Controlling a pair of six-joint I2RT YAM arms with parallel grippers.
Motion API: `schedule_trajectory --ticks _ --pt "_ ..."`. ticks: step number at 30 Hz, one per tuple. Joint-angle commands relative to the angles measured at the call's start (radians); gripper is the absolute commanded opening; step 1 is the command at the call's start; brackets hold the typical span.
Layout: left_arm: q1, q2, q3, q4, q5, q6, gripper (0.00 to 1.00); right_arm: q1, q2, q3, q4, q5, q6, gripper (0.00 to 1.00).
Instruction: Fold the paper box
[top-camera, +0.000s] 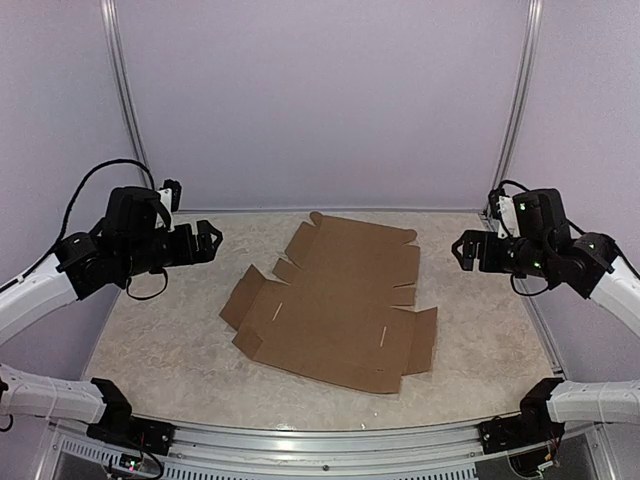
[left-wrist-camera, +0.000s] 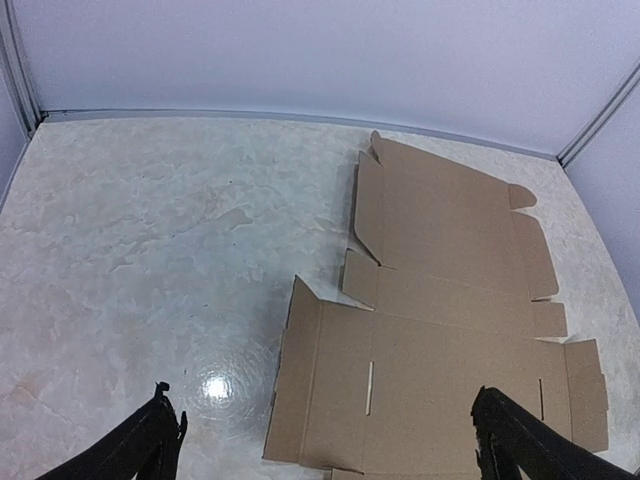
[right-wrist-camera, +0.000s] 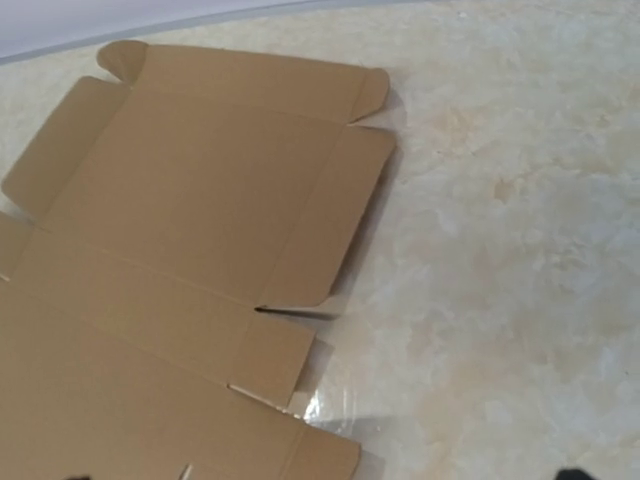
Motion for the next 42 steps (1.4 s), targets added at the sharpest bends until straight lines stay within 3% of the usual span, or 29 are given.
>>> schedule_trajectory --ticks 1,12,17,22,30,34,39,42 --pt "0.001 -0.003 -0.016 -0.041 -0.052 -0.041 0.99 0.014 0.030 0.013 -0.028 0.034 -0.005 1.00" --pt "-0.034 -0.031 -0.104 -0.090 -0.059 -0.302 0.99 0.014 0.011 0.021 -0.100 0.073 -0.075 1.00" --pt "-0.042 -0.079 -0.164 -0.134 0.040 -0.494 0.99 0.014 -0.011 0.024 -0.116 0.058 -0.076 1.00" --pt "-0.095 -0.145 -0.296 -0.067 0.109 -0.676 0.99 0.014 -0.013 -0.016 -0.058 0.026 -0.076 1.00" --pt "-0.143 -0.139 -0.448 0.082 0.194 -0.806 0.99 0.014 0.052 -0.017 -0.002 -0.040 -0.082 1.00" --pt "-0.143 -0.076 -0.520 0.275 0.299 -0.863 0.94 0.014 0.063 -0.022 0.017 -0.060 -0.078 1.00" --pt "-0.154 0.042 -0.498 0.308 0.307 -0.852 0.91 0.014 0.043 -0.047 0.026 -0.067 -0.073 1.00" --pt "-0.154 0.106 -0.501 0.350 0.320 -0.862 0.82 0.014 0.018 -0.067 0.031 -0.059 -0.069 1.00"
